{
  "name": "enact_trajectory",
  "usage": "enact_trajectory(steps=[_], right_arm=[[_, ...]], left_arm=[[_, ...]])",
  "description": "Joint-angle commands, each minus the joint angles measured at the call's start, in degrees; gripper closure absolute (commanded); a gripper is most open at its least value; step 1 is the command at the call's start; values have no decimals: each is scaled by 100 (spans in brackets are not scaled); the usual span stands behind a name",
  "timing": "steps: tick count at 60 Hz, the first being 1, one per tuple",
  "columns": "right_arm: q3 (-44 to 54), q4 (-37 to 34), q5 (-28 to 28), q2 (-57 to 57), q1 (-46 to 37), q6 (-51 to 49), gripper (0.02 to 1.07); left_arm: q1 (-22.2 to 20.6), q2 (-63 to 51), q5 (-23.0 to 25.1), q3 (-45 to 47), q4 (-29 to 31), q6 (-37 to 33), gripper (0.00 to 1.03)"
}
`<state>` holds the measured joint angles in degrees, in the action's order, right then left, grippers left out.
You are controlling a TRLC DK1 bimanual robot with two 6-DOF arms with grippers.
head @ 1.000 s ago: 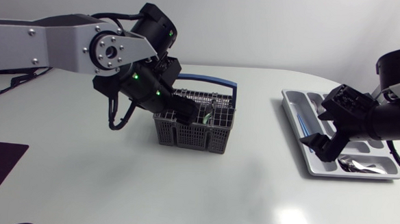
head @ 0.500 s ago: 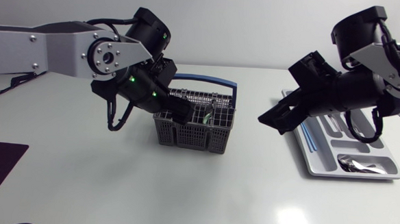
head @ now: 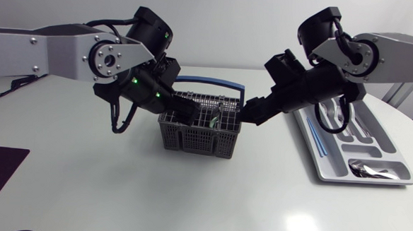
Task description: Unload the cutlery basket into the drawer organizer.
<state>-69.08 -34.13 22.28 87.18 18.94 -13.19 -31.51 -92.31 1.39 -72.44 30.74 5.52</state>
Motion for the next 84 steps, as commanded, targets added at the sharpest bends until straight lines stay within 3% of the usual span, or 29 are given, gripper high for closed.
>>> enact_trajectory(steps=[1, 7, 28, 62, 84], right_arm=[[-229, 38, 197, 274, 110, 300, 21], [-387, 38, 391, 476, 119, 396, 26], [-976, -76, 742, 994, 136, 660, 56], [-1380, -68, 672, 1671, 409, 888, 61], [-1345, 170, 558, 1873, 523, 959, 70]], left_arm=[[57, 3, 11, 196, -86, -121, 4], [57, 3, 11, 231, -121, -148, 4], [57, 12, 11, 301, -262, -235, 4], [66, -59, 11, 424, -508, -297, 4], [66, -76, 11, 530, -622, -306, 4]])
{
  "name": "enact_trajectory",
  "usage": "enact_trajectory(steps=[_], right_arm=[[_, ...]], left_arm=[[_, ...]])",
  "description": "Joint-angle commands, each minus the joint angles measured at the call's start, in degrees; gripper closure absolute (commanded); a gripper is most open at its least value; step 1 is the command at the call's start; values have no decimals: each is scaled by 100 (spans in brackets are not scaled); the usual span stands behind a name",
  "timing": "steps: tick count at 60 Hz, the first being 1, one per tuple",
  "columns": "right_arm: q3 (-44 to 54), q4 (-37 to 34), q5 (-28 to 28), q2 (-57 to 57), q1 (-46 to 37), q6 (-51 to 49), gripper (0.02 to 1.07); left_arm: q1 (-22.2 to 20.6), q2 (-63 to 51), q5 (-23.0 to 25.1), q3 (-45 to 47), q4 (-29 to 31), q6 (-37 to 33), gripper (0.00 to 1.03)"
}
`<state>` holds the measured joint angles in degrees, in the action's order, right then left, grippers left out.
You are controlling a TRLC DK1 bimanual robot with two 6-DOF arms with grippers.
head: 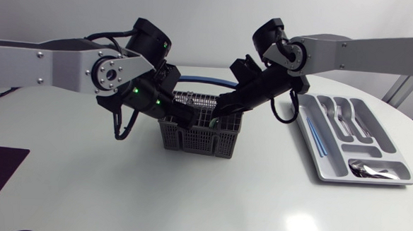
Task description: Unload the cutlery basket into the drawer organizer.
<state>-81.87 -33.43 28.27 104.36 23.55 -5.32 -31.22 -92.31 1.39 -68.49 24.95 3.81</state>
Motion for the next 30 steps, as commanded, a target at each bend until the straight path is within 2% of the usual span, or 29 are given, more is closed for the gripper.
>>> enact_trajectory(steps=[1, 20, 30], right_arm=[[-66, 109, -41, 164, 62, 172, 70], [13, 328, -147, 217, 97, 233, 81], [13, 337, -155, 226, 106, 233, 95]], left_arm=[[37, -76, 11, 143, -43, -135, 4], [11, -76, 11, 222, -113, -170, 4], [2, -85, 11, 222, -113, -179, 4]])
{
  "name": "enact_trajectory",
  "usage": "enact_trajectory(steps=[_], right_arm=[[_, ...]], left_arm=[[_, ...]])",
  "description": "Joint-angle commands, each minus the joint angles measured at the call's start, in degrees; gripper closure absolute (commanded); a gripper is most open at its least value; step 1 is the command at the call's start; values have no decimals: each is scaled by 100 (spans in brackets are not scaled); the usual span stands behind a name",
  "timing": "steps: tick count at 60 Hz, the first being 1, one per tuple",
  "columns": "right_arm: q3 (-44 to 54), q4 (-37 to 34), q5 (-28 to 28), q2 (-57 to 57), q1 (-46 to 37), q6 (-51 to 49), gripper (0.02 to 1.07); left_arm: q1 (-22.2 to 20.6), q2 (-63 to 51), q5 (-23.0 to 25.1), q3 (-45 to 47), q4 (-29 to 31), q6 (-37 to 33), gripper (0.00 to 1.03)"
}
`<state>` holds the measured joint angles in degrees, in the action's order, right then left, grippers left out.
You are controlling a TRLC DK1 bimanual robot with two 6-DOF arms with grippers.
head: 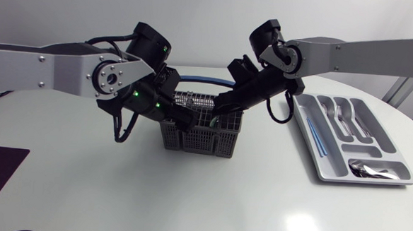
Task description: Unload the cutlery basket into the drawer organizer.
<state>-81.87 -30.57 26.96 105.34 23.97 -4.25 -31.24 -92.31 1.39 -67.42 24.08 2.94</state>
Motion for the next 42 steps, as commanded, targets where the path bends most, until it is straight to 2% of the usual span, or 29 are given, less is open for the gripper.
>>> enact_trajectory(steps=[1, 3, 42], right_arm=[[21, 60, -24, 127, 64, 126, 98], [21, 68, -24, 127, 64, 126, 102], [136, 130, 108, -260, 108, 118, 102]], left_arm=[[4, -94, 11, 124, -26, -92, 4], [4, -94, 11, 132, -26, -92, 4], [-40, -129, 11, 159, -34, -92, 4]])
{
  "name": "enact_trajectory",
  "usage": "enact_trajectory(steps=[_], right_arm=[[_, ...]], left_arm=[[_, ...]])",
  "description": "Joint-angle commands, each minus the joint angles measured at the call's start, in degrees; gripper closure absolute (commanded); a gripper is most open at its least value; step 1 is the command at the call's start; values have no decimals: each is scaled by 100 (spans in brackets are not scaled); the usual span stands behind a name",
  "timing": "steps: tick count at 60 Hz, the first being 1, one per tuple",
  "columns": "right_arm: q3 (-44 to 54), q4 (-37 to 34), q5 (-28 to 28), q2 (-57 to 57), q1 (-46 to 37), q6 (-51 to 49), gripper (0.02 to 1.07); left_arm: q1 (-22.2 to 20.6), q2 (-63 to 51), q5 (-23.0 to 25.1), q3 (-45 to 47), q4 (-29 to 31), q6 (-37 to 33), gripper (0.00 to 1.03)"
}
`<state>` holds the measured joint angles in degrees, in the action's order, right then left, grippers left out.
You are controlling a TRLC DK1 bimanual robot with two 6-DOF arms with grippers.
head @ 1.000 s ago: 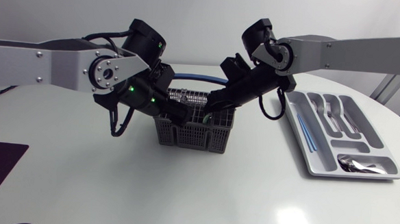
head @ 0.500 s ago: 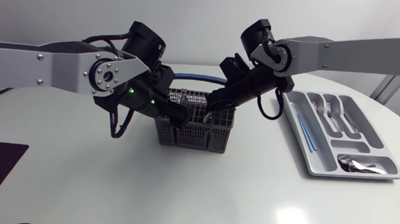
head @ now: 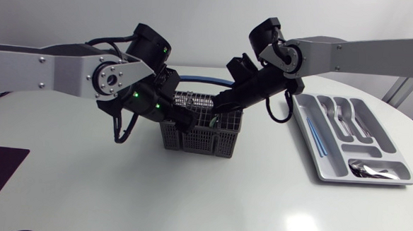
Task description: Unload the cutlery basket into the drawer organizer.
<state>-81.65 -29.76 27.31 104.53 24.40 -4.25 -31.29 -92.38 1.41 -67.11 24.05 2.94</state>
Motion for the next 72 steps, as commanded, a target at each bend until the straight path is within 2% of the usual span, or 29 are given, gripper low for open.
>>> enact_trajectory(steps=[1, 28, 47, 72], right_arm=[[114, 40, 90, -205, 65, 118, 102], [114, -171, 354, -785, -67, 100, 102], [-18, -549, 908, -1110, -340, 91, 102], [17, -1006, 1294, -1769, -647, -6, 102]], left_arm=[[-35, -123, 8, 128, -32, -92, 4], [-62, -87, -27, 119, -24, -83, 4], [-132, 80, -115, 111, -24, -109, 4], [-413, 625, -115, 357, 29, -628, 4]])
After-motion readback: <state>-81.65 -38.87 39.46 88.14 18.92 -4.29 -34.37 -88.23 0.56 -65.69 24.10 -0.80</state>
